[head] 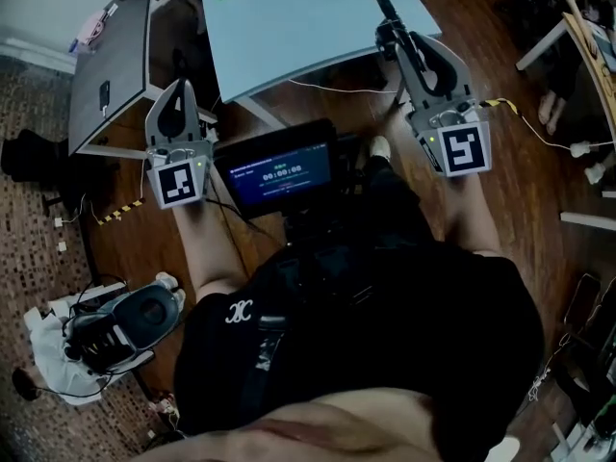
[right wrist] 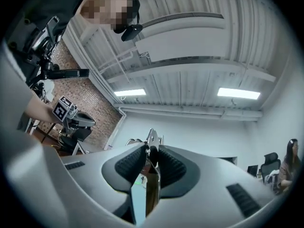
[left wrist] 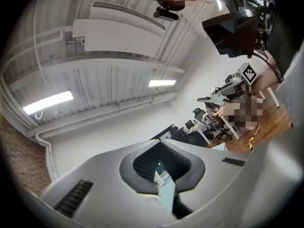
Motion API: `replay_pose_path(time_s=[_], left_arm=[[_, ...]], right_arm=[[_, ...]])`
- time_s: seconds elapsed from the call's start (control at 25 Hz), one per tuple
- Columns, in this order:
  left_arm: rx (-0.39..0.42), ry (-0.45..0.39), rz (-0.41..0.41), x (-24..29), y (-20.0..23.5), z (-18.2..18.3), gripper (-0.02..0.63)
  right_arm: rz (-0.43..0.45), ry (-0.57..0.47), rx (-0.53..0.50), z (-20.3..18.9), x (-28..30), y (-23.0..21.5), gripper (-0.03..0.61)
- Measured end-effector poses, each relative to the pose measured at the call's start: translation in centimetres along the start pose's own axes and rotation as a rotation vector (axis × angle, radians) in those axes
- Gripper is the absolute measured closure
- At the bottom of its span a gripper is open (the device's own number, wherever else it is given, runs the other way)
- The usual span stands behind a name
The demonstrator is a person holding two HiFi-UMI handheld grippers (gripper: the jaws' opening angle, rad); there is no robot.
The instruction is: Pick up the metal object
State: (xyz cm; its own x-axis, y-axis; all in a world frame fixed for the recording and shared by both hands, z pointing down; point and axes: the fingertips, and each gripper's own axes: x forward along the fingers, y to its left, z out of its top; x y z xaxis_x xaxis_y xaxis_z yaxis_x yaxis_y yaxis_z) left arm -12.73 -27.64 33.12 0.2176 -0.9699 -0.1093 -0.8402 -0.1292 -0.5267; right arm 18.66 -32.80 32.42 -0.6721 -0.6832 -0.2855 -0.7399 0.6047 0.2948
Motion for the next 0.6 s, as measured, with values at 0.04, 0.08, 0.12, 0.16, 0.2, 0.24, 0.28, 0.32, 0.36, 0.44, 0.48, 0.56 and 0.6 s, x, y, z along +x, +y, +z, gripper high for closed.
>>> replay_pose_path(time_s=[0.04,0.08,0.12,0.16,0.2,0.24,0.28,0.32,0.36,0.44,0.48,0.56,0.6], left_arm=[[-0.003,0.003,0.002,-1.0,0.3,0.1,0.607],[-0.003,0.003,0.007,-1.6,0.6,0.2,0.607],[0.002,-0.001,0.015,-1.7,0.9,0.3,0.607],[0.015,-0.008,0.023,-1.8,1.2,0.1,0.607],[0.032,-0.015,0.031,-1.9,1.6,-0.1,0.607],[0.043,-0.018,0.036,-1.9,1.7,-0.3,0.607],[0.038,-0.014,0.037,-1.9,1.6,-0.1,0.607],[0.021,-0.006,0.038,-1.8,1.5,0.2,0.607],[0.006,0.000,0.040,-1.8,1.4,0.5,0.607],[-0.011,-0.002,0.049,-2.0,1.4,1.1,0.607],[-0.017,-0.009,0.053,-2.1,1.1,1.6,0.607],[-0.025,-0.021,0.048,-2.4,-0.6,2.6,0.607],[-0.025,-0.021,0.039,-2.5,-1.9,3.0,0.607]], right_arm=[[0.005,0.001,0.004,0.7,-0.5,0.9,0.517],[0.009,-0.007,0.004,1.3,-0.8,1.3,0.517],[0.013,-0.022,0.000,1.8,-0.8,1.3,0.517],[0.015,-0.040,-0.004,2.2,-0.7,1.2,0.517],[0.017,-0.054,-0.005,2.6,-0.6,1.1,0.517],[0.019,-0.064,-0.005,2.9,-0.6,1.0,0.517],[0.023,-0.073,-0.008,3.1,-0.6,1.1,0.517],[0.027,-0.081,-0.012,3.5,-0.6,1.2,0.517],[0.032,-0.087,-0.017,3.8,-0.7,1.3,0.517],[0.044,-0.082,-0.016,4.5,-1.3,1.7,0.517],[0.048,-0.069,-0.011,4.7,-1.9,1.7,0.517],[0.038,-0.058,-0.012,4.7,-4.0,0.9,0.517],[0.029,-0.057,-0.013,4.5,-5.1,0.3,0.517]])
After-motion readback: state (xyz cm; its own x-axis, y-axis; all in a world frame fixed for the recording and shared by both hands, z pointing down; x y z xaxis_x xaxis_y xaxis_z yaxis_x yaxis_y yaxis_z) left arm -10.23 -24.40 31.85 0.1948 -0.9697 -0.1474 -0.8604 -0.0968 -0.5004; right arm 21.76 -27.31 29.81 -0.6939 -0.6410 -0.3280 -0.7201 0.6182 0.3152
